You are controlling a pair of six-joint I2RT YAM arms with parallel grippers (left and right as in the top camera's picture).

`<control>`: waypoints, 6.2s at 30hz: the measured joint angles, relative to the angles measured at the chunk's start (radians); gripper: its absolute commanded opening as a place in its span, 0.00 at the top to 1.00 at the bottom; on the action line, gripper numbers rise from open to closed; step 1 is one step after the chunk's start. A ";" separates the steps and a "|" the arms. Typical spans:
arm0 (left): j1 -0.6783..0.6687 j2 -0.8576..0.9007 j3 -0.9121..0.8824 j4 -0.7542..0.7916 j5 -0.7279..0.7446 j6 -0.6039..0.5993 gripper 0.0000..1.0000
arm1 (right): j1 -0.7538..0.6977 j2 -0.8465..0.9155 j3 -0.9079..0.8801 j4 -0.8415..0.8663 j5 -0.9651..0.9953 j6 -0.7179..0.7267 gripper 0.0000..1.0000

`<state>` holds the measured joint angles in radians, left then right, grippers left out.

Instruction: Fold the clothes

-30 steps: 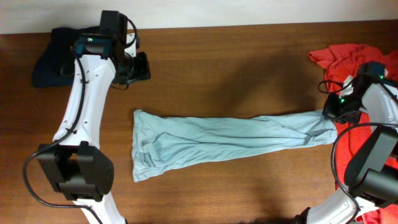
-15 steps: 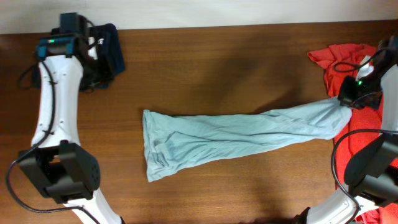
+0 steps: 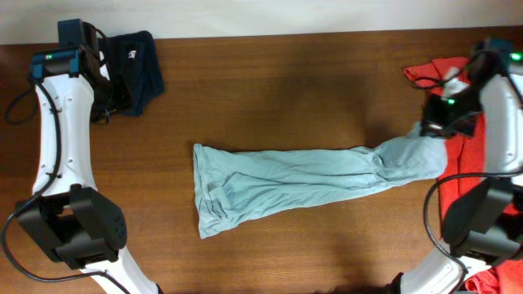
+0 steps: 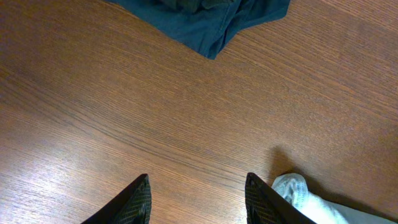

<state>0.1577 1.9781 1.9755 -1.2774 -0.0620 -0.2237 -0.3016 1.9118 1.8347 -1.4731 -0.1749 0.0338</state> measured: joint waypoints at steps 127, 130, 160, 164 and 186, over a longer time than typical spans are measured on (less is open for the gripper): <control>-0.021 0.000 0.000 -0.013 -0.003 0.000 0.50 | 0.593 0.030 -0.562 0.492 -0.074 0.040 0.69; -0.021 0.000 0.000 -0.013 -0.003 0.000 0.51 | 0.593 0.030 -0.573 0.494 -0.104 0.041 0.78; -0.021 0.000 0.000 -0.010 -0.003 0.000 0.50 | 0.788 0.030 -0.546 0.541 -0.312 0.036 0.51; -0.021 0.000 0.000 -0.010 -0.003 0.000 0.50 | 0.799 0.030 -0.544 0.531 -0.292 0.035 0.39; -0.021 0.000 0.000 -0.001 -0.002 0.000 0.50 | 0.415 -0.151 -0.495 0.386 -0.207 0.009 0.85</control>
<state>0.1368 1.9781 1.9755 -1.2785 -0.0643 -0.2241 0.1139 1.7607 1.3396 -1.0866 -0.3817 0.0429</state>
